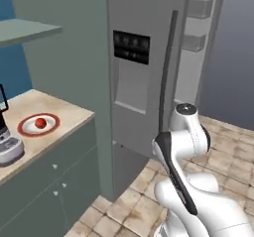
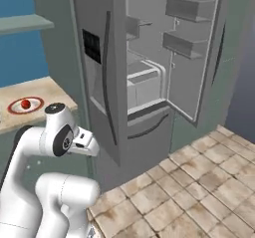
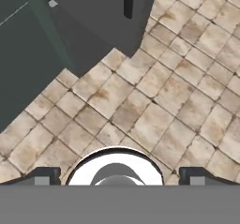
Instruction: Pick the apple and kiwi from the fridge and place them on the plate next to the blender to make a fruit smoothie.
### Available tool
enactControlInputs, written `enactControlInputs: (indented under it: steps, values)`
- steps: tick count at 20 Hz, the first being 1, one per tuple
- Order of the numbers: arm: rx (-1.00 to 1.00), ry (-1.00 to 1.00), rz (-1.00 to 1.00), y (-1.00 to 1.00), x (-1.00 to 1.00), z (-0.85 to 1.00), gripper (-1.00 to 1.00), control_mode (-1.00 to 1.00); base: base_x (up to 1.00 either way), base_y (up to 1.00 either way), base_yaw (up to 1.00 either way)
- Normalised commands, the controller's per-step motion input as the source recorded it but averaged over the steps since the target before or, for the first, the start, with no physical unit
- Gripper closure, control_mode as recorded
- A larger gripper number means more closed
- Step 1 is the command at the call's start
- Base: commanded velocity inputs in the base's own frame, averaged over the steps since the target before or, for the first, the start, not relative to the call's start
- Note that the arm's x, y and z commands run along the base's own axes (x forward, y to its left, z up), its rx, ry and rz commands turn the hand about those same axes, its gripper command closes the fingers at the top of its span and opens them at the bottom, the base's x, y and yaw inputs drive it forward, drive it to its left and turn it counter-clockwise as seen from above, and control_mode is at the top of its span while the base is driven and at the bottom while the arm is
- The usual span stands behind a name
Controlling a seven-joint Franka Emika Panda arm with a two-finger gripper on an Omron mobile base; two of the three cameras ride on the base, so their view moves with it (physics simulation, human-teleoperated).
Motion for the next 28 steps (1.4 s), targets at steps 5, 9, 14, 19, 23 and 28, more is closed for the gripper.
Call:
enactControlInputs:
  steps: [5, 9, 14, 19, 23, 28]
  values:
    - [0.0, 0.0, 0.0, 0.0, 0.0, 0.0, -1.0, 1.0, -0.24, -0.04, -0.89]
    - [0.0, 0.0, 0.0, 0.0, 0.0, 0.0, -1.0, 1.0, -0.04, -0.43, -0.8]
    - [0.0, 0.0, 0.0, 0.0, 0.0, 0.0, -1.0, 1.0, 0.21, -0.69, -0.52]
    - [0.0, 0.0, 0.0, 0.0, 0.0, 0.0, -1.0, 1.0, 0.97, -0.1, 0.11]
    - [0.0, 0.0, 0.0, 0.0, 0.0, 0.0, -1.0, 1.0, 0.92, -0.12, 0.47]
    - [0.0, 0.0, 0.0, 0.0, 0.0, 0.0, -1.0, 1.0, 0.18, -0.04, 0.67]
